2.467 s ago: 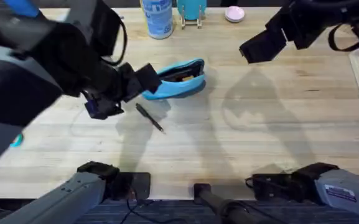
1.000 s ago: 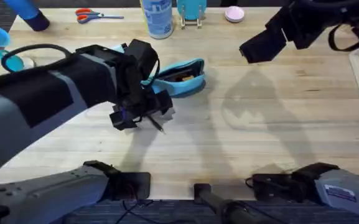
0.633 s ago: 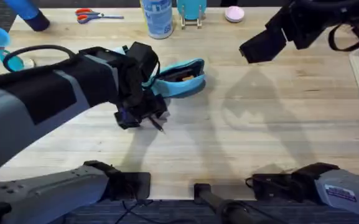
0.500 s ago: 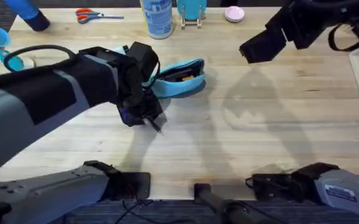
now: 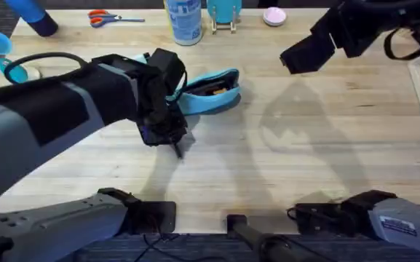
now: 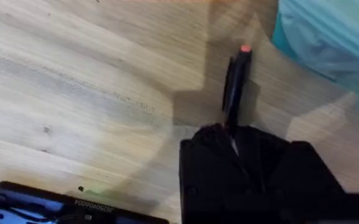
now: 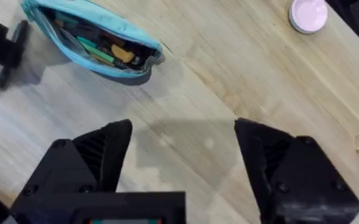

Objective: Unzip the bag, pick up the pens from the table one at a time and place them inside, then zip the bag closed.

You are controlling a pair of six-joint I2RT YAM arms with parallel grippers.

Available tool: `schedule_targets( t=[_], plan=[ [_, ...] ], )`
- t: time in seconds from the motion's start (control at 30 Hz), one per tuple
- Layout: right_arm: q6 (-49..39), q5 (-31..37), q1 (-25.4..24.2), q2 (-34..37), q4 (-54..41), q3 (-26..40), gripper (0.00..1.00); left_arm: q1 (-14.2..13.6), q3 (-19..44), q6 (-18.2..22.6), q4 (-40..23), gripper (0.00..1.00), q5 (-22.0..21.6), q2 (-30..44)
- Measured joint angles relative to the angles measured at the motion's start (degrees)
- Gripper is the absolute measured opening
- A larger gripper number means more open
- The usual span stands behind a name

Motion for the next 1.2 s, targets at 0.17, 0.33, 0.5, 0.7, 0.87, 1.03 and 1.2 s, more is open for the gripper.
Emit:
schedule_targets(
  t=[0.17, 0.33, 0.5, 0.7, 0.87, 1.03, 1.2],
  plan=[
    [-0.02, 0.0, 0.0, 0.0, 0.0, 0.0, 0.997, 0.0, 0.31, -0.02, -1.21, 0.043, 0.02, 0.02],
    [-0.02, 0.0, 0.0, 0.0, 0.01, 0.0, 0.997, 0.0, 2.06, -0.08, -7.69, 0.043, -0.23, 1.08],
    [-0.02, 0.0, 0.0, 0.0, 0.02, 0.0, 0.997, 0.0, 7.57, -0.22, -12.5, 0.043, -0.69, 1.2],
    [-0.02, 0.0, 0.0, 0.0, 0.0, 0.0, 0.997, 0.0, 12.69, -0.22, -16.05, 0.043, -2.85, 0.32],
    [-0.02, 0.0, 0.0, 0.0, 0.0, 0.0, 0.997, 0.0, 16.01, 0.98, -16.77, 0.043, -3.94, -3.65],
    [-0.07, 0.0, 0.0, 0.0, 0.0, 0.0, 0.998, 0.0, 19.56, 7.89, -14.29, 0.043, -4.54, -7.22],
    [-0.07, 0.0, 0.0, 0.0, 0.0, 0.0, 0.997, 0.0, 20.61, 17.77, -8.96, 0.043, -4.48, -7.71]
  ],
)
